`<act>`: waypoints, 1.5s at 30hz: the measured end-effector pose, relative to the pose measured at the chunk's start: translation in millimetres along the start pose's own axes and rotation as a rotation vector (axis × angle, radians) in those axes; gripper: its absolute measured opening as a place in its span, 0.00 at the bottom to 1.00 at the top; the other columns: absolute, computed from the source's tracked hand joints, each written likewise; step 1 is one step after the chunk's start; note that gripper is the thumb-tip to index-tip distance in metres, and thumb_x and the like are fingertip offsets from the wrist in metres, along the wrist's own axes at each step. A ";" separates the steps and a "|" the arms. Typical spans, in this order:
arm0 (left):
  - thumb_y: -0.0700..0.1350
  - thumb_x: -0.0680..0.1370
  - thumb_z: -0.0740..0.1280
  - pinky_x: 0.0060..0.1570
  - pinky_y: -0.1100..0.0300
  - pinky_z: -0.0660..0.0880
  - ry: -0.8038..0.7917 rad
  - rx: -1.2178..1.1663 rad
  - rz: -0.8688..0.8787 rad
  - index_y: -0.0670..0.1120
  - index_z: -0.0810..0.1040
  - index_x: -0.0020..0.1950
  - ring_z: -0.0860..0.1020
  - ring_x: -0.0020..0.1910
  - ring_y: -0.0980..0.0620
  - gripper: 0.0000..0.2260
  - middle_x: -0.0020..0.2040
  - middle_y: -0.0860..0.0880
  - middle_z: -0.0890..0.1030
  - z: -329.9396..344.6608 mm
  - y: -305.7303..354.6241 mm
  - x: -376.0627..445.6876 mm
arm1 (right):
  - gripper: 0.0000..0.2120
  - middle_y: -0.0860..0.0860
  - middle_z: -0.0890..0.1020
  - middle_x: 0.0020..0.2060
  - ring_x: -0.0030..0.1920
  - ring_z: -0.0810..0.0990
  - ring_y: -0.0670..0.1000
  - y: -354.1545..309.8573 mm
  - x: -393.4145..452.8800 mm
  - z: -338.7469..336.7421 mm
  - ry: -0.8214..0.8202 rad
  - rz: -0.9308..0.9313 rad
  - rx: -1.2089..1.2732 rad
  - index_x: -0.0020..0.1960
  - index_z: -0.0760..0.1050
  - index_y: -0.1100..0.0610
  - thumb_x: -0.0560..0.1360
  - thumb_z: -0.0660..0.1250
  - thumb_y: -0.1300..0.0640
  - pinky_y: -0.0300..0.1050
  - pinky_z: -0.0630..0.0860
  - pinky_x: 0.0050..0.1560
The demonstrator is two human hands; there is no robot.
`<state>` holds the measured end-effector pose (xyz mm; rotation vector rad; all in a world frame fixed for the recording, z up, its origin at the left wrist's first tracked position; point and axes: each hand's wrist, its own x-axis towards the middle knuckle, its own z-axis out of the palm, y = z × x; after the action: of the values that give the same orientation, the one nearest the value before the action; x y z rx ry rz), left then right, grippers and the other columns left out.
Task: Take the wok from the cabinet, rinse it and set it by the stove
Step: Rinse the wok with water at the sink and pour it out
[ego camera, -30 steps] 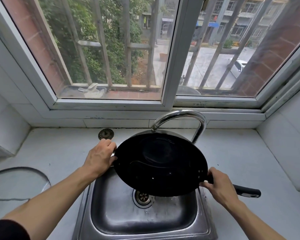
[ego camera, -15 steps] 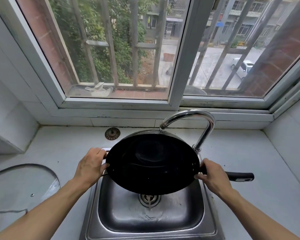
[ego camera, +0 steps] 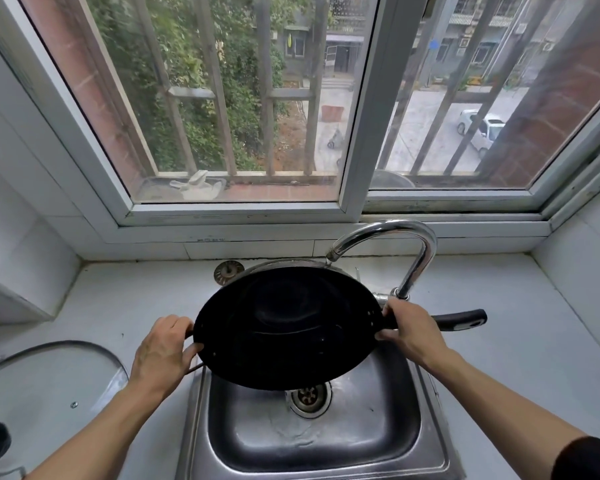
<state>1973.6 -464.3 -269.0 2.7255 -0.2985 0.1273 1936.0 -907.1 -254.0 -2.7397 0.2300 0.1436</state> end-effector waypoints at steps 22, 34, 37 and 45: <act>0.39 0.65 0.80 0.33 0.55 0.67 0.014 -0.054 -0.099 0.51 0.69 0.37 0.70 0.36 0.49 0.19 0.34 0.55 0.71 -5.8 -11.7 -24.4 | 0.20 0.48 0.77 0.37 0.40 0.76 0.55 -31.4 23.9 -12.1 0.020 -0.124 -0.048 0.43 0.70 0.53 0.60 0.78 0.50 0.50 0.72 0.40; 0.40 0.65 0.79 0.33 0.55 0.65 0.004 -0.064 -0.165 0.50 0.69 0.37 0.70 0.36 0.49 0.18 0.33 0.55 0.71 -1.3 -11.5 -44.8 | 0.21 0.52 0.79 0.40 0.42 0.75 0.57 -42.2 21.4 -23.5 0.066 -0.209 -0.160 0.44 0.71 0.56 0.62 0.78 0.49 0.50 0.71 0.40; 0.39 0.65 0.79 0.34 0.54 0.66 0.008 -0.070 -0.184 0.50 0.71 0.38 0.71 0.36 0.48 0.17 0.34 0.54 0.72 0.1 -12.0 -46.3 | 0.21 0.52 0.79 0.40 0.42 0.75 0.57 -45.3 23.1 -26.5 0.063 -0.214 -0.171 0.44 0.71 0.56 0.62 0.78 0.49 0.51 0.71 0.41; 0.39 0.66 0.79 0.32 0.54 0.65 0.009 -0.063 -0.202 0.50 0.70 0.37 0.70 0.35 0.49 0.17 0.34 0.54 0.72 -2.7 -10.9 -50.7 | 0.21 0.53 0.79 0.41 0.43 0.75 0.57 -49.4 20.9 -30.3 0.061 -0.204 -0.156 0.45 0.71 0.56 0.62 0.78 0.50 0.51 0.73 0.41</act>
<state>1926.5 -443.8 -277.2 2.6726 -0.0237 0.0724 1967.5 -876.6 -210.7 -2.9039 -0.0475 0.0232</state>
